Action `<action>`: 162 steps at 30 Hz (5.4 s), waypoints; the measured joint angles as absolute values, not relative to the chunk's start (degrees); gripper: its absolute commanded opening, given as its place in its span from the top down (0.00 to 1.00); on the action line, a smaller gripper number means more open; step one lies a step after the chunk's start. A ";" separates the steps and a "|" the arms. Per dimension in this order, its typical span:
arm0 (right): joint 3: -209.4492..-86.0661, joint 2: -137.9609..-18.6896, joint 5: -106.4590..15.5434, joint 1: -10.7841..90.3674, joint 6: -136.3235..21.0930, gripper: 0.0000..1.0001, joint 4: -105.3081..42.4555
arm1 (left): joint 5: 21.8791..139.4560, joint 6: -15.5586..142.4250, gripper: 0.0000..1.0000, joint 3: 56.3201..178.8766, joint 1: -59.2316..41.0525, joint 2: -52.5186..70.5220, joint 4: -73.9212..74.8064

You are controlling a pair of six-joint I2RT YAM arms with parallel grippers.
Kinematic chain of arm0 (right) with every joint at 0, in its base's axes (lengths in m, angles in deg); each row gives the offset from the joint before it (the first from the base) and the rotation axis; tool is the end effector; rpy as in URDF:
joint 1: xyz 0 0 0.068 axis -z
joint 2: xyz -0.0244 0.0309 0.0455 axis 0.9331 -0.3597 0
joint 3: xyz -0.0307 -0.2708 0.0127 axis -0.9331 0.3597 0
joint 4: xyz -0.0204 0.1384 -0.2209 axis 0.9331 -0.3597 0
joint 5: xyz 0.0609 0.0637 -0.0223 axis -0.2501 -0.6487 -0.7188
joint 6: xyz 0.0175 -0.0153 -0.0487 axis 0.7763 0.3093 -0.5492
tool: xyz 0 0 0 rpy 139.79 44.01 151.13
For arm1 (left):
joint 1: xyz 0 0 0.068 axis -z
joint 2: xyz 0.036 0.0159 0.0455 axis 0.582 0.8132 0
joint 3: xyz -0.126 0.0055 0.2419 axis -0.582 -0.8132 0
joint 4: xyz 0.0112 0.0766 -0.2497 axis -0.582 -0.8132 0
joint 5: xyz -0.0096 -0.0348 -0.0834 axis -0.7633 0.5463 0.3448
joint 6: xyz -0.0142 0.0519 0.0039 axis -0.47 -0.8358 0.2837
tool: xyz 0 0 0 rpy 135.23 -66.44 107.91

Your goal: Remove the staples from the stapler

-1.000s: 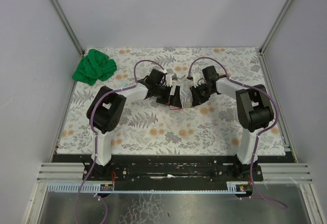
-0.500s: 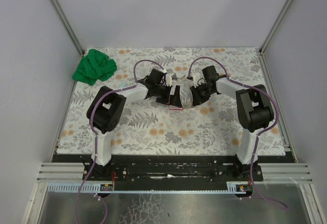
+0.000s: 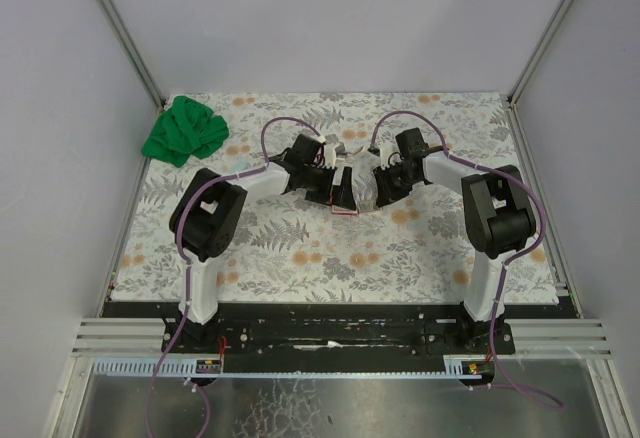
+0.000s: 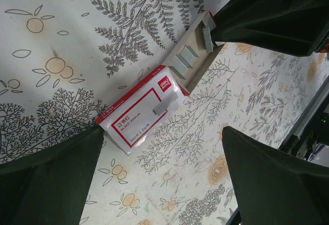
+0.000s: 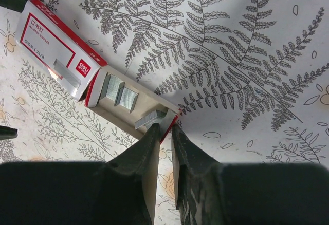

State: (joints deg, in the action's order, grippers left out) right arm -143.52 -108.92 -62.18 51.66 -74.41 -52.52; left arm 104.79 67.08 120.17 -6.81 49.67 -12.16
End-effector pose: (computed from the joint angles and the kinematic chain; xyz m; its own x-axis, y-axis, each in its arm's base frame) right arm 0.3712 0.1307 0.1523 -0.7512 -0.3987 -0.5261 -0.5946 0.7548 0.2770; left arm 0.3623 -0.2208 0.1519 -0.8478 0.2127 -0.4857 0.4913 0.6598 -0.5686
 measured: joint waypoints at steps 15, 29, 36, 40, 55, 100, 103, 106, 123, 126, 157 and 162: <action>-143.56 -108.94 -61.76 51.66 -70.17 0.78 -52.61 | 103.89 68.39 0.00 117.81 -6.71 48.36 -9.58; -143.56 -108.94 -61.94 51.25 -68.48 0.77 -52.85 | 102.06 70.12 0.00 116.34 -6.18 47.28 -8.67; -143.56 -108.97 -62.02 51.23 -67.24 0.77 -52.90 | 101.64 70.68 0.00 115.36 -5.92 46.65 -8.10; -143.56 -108.97 -62.07 51.20 -66.76 0.77 -52.92 | 101.47 71.25 0.00 114.77 -5.77 46.13 -7.99; -143.56 -108.97 -62.92 51.18 -65.77 0.76 -53.27 | 100.66 71.60 0.00 114.57 -5.02 45.84 -7.99; -142.60 -107.96 -59.47 51.03 -61.07 0.72 -52.17 | 99.56 73.68 0.00 111.91 -3.69 43.87 -7.49; -142.32 -107.33 -59.82 51.03 -61.14 0.73 -52.17 | 99.56 73.70 0.00 111.91 -3.69 43.87 -7.44; -142.12 -106.67 -59.88 51.03 -61.16 0.73 -52.17 | 99.56 73.70 0.00 111.91 -3.69 43.87 -7.42; -141.99 -107.31 -59.60 51.03 -61.62 0.78 -52.20 | 99.59 73.92 0.00 111.86 -3.71 43.87 -7.33; -142.03 -107.94 -59.53 51.03 -61.60 0.79 -52.20 | 99.59 74.05 0.00 111.86 -3.71 43.87 -7.33; -142.27 -107.96 -56.17 51.03 -58.43 0.86 -50.97 | 99.56 76.65 0.00 111.47 -1.77 43.55 -7.29; -141.57 -107.52 -55.79 51.03 -57.53 0.86 -50.32 | 99.56 76.93 0.00 111.10 -1.59 43.42 -6.83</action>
State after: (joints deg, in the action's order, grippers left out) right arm -141.57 -107.52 -55.79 51.03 -57.53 -50.32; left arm 99.56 76.93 111.10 -1.59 43.42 -6.83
